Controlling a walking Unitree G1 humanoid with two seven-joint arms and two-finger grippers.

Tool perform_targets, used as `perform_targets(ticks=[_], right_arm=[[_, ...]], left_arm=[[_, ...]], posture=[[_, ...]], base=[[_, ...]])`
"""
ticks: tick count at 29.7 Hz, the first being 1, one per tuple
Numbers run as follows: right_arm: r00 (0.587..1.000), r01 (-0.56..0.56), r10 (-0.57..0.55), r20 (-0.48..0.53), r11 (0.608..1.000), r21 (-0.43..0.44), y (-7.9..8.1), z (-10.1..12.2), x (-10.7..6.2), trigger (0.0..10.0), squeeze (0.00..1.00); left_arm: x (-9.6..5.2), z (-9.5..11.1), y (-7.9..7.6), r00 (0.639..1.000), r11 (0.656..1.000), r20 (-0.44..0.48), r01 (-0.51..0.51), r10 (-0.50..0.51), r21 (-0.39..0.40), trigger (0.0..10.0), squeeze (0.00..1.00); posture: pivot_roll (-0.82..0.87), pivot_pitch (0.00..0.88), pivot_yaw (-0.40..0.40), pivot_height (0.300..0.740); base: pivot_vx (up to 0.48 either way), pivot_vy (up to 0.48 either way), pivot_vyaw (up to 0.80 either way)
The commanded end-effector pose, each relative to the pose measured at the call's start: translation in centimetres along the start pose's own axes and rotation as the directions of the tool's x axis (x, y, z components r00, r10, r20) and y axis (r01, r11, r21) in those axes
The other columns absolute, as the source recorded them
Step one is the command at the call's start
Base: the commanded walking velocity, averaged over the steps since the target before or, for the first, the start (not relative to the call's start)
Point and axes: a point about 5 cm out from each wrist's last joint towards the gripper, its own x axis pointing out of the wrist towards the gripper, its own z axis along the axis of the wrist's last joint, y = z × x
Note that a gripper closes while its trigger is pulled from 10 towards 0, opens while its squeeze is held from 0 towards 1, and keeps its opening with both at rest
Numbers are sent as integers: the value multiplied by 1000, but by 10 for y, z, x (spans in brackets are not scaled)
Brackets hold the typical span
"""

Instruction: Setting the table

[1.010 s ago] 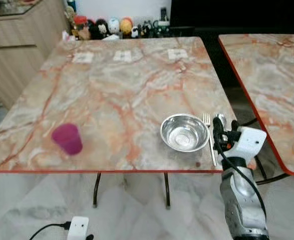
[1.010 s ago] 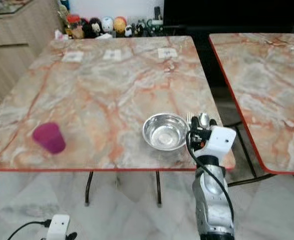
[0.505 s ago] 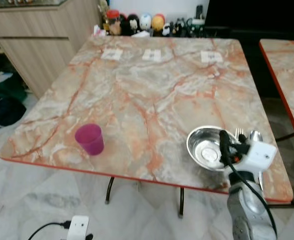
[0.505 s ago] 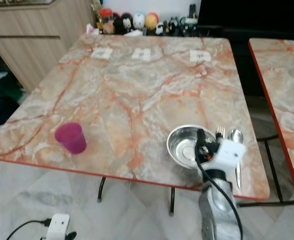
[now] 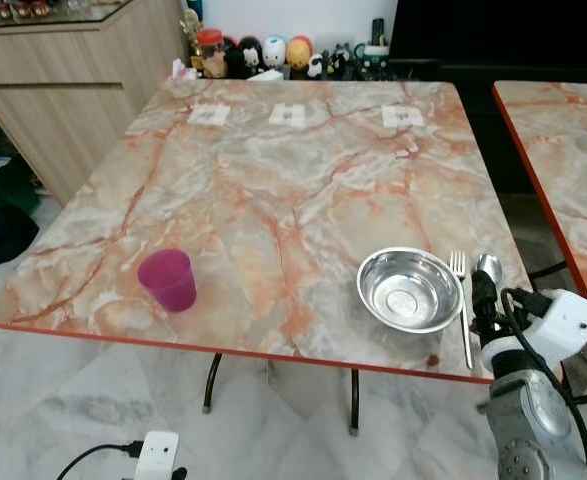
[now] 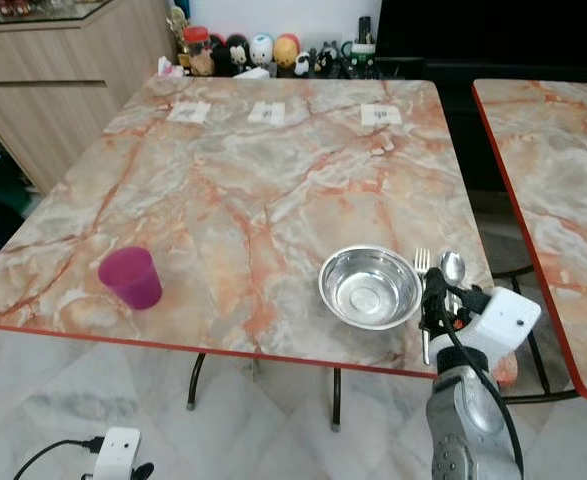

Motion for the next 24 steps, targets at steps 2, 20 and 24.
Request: perform_targets(ticks=[2, 20, 24], right_arm=[[998, -17, 19, -55, 999, 46, 1, -6, 5, 10000, 0], [981, 20, 11, -193, 987, 157, -2, -22, 10, 10000, 0], [980, -6, 45, -196, 980, 197, 0, -20, 16, 10000, 0]], left_arm=[[-1, -4, 0, 1000, 1000, -19, 3, -3, 13, 10000, 0], [-1, -4, 1, 1000, 999, -17, 11, -11, 44, 10000, 0], [-1, -5, 0, 1000, 999, -19, 13, -12, 51, 10000, 0]], posture=[[-117, 93, 40, 740], [-113, 95, 46, 740], [-114, 92, 45, 740]], base=[[0, 0, 0], [0, 0, 0], [0, 0, 0]])
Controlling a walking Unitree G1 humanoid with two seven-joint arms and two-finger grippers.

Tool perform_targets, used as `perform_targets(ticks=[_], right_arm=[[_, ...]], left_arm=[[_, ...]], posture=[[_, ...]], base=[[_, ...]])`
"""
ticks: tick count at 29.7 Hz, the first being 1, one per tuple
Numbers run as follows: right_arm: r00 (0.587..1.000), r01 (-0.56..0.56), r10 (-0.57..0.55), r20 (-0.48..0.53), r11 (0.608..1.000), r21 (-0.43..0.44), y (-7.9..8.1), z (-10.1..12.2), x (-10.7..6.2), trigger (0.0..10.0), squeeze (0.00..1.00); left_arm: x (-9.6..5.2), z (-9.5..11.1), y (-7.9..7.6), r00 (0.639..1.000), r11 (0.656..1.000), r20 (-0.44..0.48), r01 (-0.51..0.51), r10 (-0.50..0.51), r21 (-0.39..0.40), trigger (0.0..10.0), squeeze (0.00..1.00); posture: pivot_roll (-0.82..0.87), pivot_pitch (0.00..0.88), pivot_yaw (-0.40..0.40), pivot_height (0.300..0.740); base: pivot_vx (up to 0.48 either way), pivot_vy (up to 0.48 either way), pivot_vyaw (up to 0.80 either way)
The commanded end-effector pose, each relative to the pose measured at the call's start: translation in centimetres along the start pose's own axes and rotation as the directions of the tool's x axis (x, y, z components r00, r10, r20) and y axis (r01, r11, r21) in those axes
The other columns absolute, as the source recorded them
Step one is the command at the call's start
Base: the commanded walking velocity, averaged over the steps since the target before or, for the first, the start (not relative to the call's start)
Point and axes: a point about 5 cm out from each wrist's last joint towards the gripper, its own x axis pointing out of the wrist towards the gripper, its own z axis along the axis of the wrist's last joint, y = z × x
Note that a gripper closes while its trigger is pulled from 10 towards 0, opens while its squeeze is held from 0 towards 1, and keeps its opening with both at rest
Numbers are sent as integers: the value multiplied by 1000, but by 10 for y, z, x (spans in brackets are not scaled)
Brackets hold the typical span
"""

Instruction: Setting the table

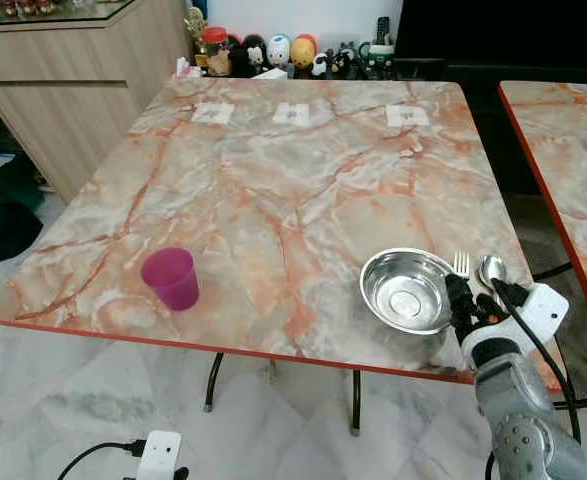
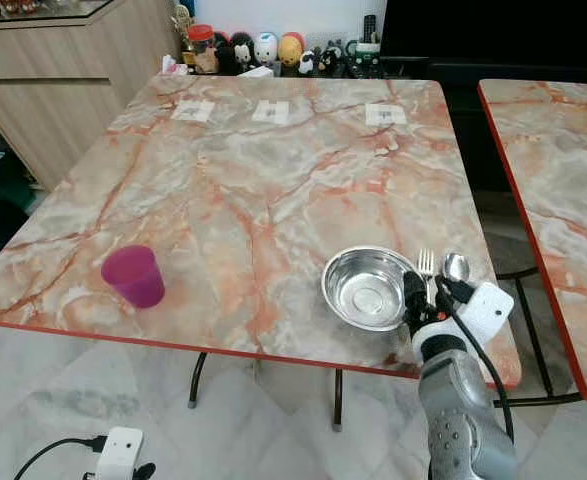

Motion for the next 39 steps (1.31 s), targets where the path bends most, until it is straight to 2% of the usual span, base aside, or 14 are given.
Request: perform_targets(ticks=[1, 4, 5, 6, 7, 8, 9, 24, 25, 29, 39], right_arm=[[1000, -6, 6, -20, 1000, 5, -1, -1, 2, 10000, 0], [999, -16, 17, -37, 1000, 14, 0, -3, 3, 10000, 0], [998, -24, 25, -51, 1000, 19, 2, -6, 3, 2157, 0], [998, -24, 25, -53, 1000, 20, 2, -6, 3, 2157, 0], [998, -21, 22, -58, 999, 24, 2, -8, 3, 314, 0], [998, -21, 22, -58, 999, 24, 2, -8, 3, 314, 0], [997, -19, 21, -68, 1000, 23, 2, -11, 2, 10000, 0], [995, -26, 29, -98, 999, 29, 3, -17, 4, 10000, 0], [994, -29, 32, -101, 999, 29, 4, -17, 4, 0, 0], [994, -30, 33, -101, 999, 30, 5, -18, 4, 0, 0], [991, -44, 49, -125, 998, 42, 13, -26, 3, 0, 0]], left_arm=[[-1, -5, 2, 1000, 1000, -19, 3, -3, 27, 10000, 0], [-1, -5, 2, 1000, 1000, -20, 4, -3, 30, 10000, 0], [-1, -5, 2, 1000, 999, -19, 3, -3, 38, 10000, 0], [-1, -5, 2, 1000, 999, -19, 3, -3, 40, 10000, 0], [-2, -6, 2, 1000, 999, -19, 4, -3, 40, 10000, 0], [-2, -6, 2, 1000, 999, -19, 4, -3, 40, 10000, 0], [-2, -6, 1, 1000, 999, -21, 5, -4, 42, 10000, 0], [-1, -3, -3, 1000, 997, -4, 17, -16, 73, 10000, 0], [0, 1, -6, 1000, 997, 16, 21, -22, 77, 10000, 0], [1, 5, -8, 999, 996, 31, 24, -27, 82, 10000, 0], [-1, -1, -5, 1000, 997, 4, 23, -23, 79, 10000, 0]], posture=[[-114, 92, 45, 740], [-114, 86, 46, 740], [-112, 81, 47, 740], [-112, 81, 47, 740], [-112, 77, 47, 740], [-112, 77, 47, 740], [-114, 73, 48, 740], [-120, 47, 47, 740], [-121, 42, 50, 740], [-121, 39, 50, 740], [-118, 72, 43, 740]], base=[[0, 0, 0], [0, 0, 0], [0, 0, 0], [0, 0, 0], [0, 0, 0], [0, 0, 0], [0, 0, 0], [0, 0, 0], [0, 0, 0], [0, 0, 0], [0, 0, 0]])
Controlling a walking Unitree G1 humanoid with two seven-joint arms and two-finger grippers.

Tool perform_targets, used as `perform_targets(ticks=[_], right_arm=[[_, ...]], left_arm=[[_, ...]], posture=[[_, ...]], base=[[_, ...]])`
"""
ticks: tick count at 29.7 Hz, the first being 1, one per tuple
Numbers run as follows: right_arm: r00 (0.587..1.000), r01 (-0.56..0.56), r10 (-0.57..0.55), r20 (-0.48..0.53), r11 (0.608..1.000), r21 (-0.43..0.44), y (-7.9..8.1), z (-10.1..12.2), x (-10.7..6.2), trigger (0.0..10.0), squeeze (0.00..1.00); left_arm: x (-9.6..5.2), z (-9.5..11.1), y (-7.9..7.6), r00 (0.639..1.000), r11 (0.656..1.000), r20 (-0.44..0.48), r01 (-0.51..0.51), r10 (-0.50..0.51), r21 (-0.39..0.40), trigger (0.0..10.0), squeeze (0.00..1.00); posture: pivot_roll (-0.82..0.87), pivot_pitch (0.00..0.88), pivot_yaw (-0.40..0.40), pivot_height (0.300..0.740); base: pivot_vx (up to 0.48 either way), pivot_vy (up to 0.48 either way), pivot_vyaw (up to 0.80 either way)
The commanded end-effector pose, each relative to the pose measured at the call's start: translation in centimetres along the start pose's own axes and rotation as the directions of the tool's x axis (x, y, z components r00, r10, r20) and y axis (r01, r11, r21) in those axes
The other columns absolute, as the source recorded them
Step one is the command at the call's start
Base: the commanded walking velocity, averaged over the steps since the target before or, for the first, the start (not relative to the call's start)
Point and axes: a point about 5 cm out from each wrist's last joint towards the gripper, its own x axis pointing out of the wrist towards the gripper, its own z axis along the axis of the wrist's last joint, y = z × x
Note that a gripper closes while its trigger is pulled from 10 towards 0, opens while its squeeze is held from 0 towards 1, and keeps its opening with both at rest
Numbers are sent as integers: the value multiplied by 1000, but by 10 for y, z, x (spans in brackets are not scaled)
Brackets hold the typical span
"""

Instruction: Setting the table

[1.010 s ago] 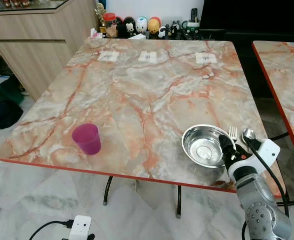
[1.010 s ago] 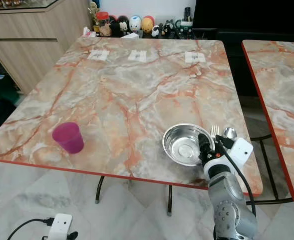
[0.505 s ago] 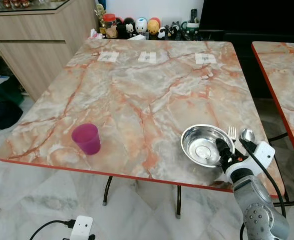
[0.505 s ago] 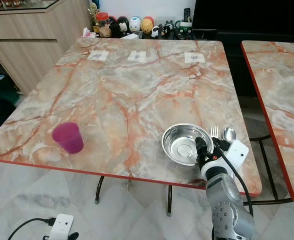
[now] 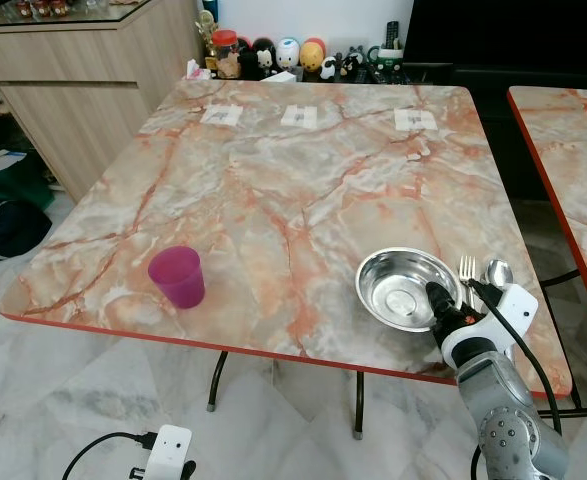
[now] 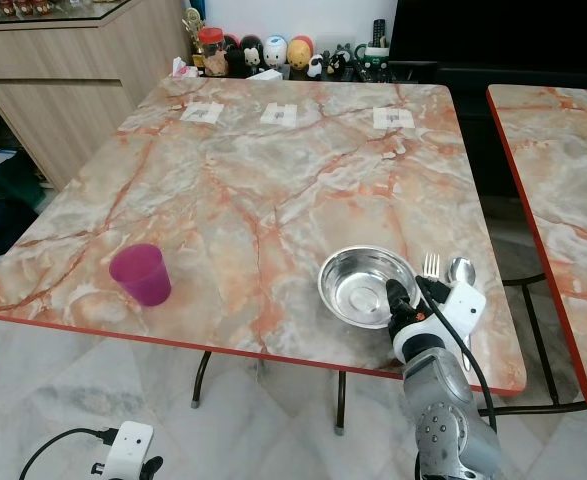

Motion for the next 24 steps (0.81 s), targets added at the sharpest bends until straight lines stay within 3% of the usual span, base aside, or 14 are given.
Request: perform_targets(ticks=[1, 20, 24], right_arm=[[1000, -2, 2, -22, 1000, 6, 2, -5, -1, 0, 0], [1000, -7, 7, 12, 1000, 19, 11, -8, 2, 0, 0], [996, 7, -10, 90, 1000, 24, 9, 4, 2, 0, 0]], left_arm=[[-2, -10, 2, 999, 1000, -41, -4, 4, 3, 10000, 0], [-1, -6, 4, 999, 1000, -35, 10, -10, -4, 10000, 0], [-1, -6, 6, 999, 1000, -38, 3, -3, 5, 10000, 0]], posture=[[-118, 75, 42, 740], [-113, 95, 58, 740], [-116, 99, 61, 740]], base=[[0, 0, 0], [0, 0, 0], [0, 0, 0]])
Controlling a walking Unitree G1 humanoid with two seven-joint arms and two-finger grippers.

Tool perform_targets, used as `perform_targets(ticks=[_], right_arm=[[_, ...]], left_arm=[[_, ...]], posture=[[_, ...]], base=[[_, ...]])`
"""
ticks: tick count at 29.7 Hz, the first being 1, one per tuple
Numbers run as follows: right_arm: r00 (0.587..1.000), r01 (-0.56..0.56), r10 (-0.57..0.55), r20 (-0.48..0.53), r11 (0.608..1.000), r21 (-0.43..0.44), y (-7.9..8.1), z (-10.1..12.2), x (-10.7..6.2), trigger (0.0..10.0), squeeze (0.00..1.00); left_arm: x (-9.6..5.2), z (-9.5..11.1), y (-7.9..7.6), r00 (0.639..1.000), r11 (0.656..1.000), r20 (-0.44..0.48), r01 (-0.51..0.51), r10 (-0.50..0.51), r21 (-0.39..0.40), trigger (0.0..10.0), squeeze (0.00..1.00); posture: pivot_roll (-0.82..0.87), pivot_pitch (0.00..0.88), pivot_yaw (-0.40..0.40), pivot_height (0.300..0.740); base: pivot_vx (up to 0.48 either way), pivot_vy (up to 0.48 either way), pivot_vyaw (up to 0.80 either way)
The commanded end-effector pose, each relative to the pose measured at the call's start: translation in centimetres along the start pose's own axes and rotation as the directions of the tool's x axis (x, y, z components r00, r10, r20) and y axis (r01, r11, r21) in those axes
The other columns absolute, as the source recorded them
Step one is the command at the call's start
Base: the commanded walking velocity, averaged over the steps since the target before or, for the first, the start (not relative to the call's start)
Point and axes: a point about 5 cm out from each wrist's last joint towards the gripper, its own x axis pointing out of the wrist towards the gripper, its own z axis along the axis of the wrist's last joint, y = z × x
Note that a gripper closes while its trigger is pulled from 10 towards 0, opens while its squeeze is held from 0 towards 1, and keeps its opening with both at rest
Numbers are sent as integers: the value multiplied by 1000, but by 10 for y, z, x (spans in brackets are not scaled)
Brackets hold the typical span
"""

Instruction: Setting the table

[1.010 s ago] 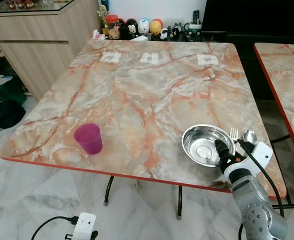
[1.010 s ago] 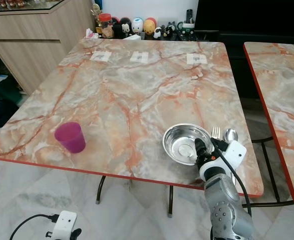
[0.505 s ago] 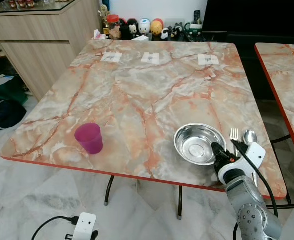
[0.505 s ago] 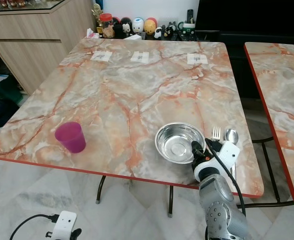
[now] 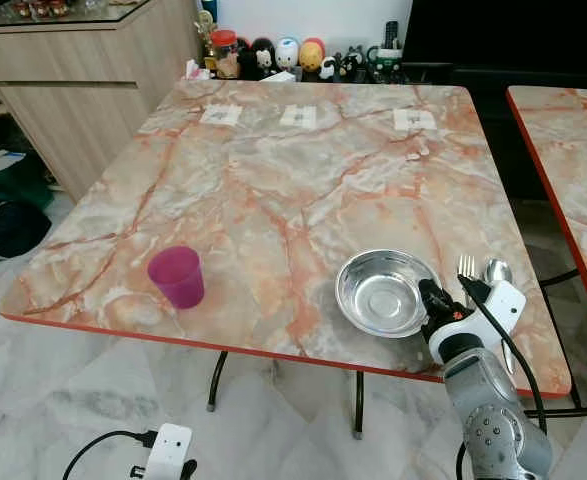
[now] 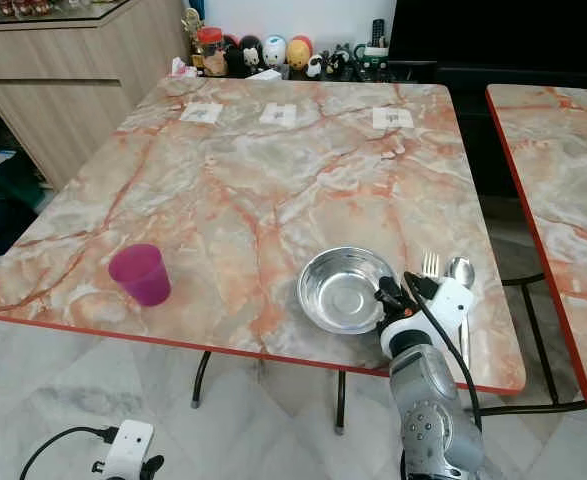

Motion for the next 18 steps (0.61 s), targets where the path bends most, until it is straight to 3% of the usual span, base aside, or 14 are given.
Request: perform_targets(ticks=[1, 2, 4, 5, 6, 11, 18], right_arm=[[998, 16, -16, 57, 1000, 0, -1, 6, 1, 0, 0], [988, -2, -2, 156, 1000, 24, 2, 18, -1, 0, 0], [977, -16, 3, 211, 998, 59, 5, 25, -3, 0, 0], [967, -37, 19, 253, 997, 69, 7, 31, -5, 4588, 0], [957, -45, 24, 290, 997, 68, 9, 35, -7, 10000, 0], [944, -52, 28, 329, 996, 65, 10, 39, -8, 10000, 0], [932, -54, 24, 361, 996, 74, 9, 42, -8, 10000, 0]], left_arm=[[-2, -8, 5, 999, 1000, -41, -11, 11, 5, 10000, 0], [-2, -8, 5, 999, 1000, -42, -13, 14, 11, 10000, 0], [-2, -8, 6, 999, 1000, -42, -16, 16, 18, 10000, 0], [-2, -8, 6, 999, 1000, -42, -16, 16, 17, 10000, 0], [-2, -7, 6, 999, 1000, -37, -17, 17, 0, 10000, 0], [-1, -6, 7, 999, 1000, -31, -23, 23, 7, 10000, 0], [-1, -5, 7, 999, 1000, -25, -31, 31, 2, 10000, 0]], posture=[[-116, 100, 62, 740], [-115, 101, 64, 740], [-116, 101, 64, 740], [-119, 101, 67, 740], [-120, 101, 68, 740], [-119, 101, 66, 740], [-121, 97, 56, 740]], base=[[0, 0, 0], [0, 0, 0], [0, 0, 0], [0, 0, 0], [0, 0, 0], [0, 0, 0], [0, -471, 0]])
